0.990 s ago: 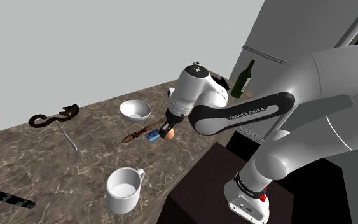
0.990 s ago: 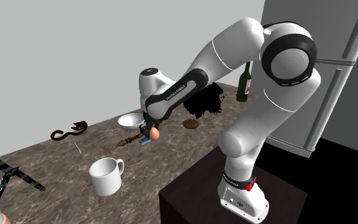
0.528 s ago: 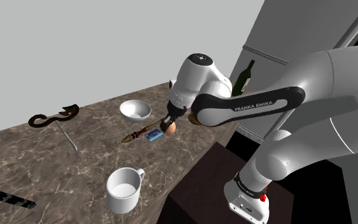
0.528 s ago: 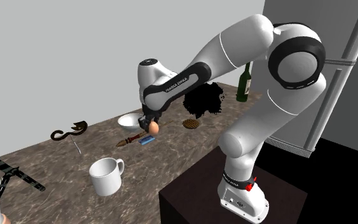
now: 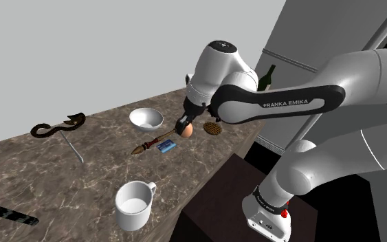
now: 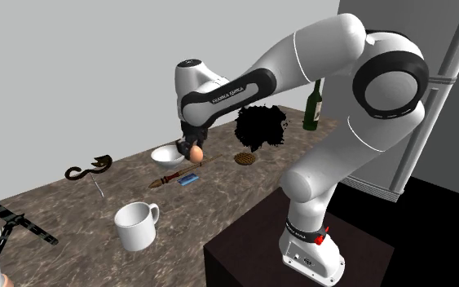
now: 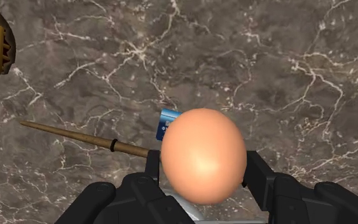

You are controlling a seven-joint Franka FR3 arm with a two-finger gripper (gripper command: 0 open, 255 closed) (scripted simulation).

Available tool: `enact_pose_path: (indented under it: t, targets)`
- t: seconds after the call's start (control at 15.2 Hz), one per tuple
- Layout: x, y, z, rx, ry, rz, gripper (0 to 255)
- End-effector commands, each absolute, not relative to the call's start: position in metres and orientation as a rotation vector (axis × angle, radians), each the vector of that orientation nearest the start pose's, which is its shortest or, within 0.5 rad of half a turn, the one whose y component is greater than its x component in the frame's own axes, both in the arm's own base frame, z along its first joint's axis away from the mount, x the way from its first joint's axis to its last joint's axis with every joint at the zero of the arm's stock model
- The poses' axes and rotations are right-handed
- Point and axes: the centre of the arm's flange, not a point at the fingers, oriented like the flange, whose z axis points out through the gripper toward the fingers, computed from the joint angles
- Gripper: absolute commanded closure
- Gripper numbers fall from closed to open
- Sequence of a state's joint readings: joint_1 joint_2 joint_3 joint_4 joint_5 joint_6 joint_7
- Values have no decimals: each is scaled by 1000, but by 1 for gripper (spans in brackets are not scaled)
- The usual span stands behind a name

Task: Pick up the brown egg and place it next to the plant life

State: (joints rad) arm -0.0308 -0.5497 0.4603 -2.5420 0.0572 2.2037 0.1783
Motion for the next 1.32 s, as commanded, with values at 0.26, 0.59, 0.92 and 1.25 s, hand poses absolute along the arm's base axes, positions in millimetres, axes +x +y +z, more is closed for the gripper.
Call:
enact_pose_path:
  t: [0.26,0.59,0.92,1.25]
  targets:
    - [367,175,485,-3243,-293,-343,255]
    - [367,175,512,-3243,-293,-343,255]
    - [367,175,538,-3243,-293,-343,255]
    - [367,175,565,-3243,-293,-343,255]
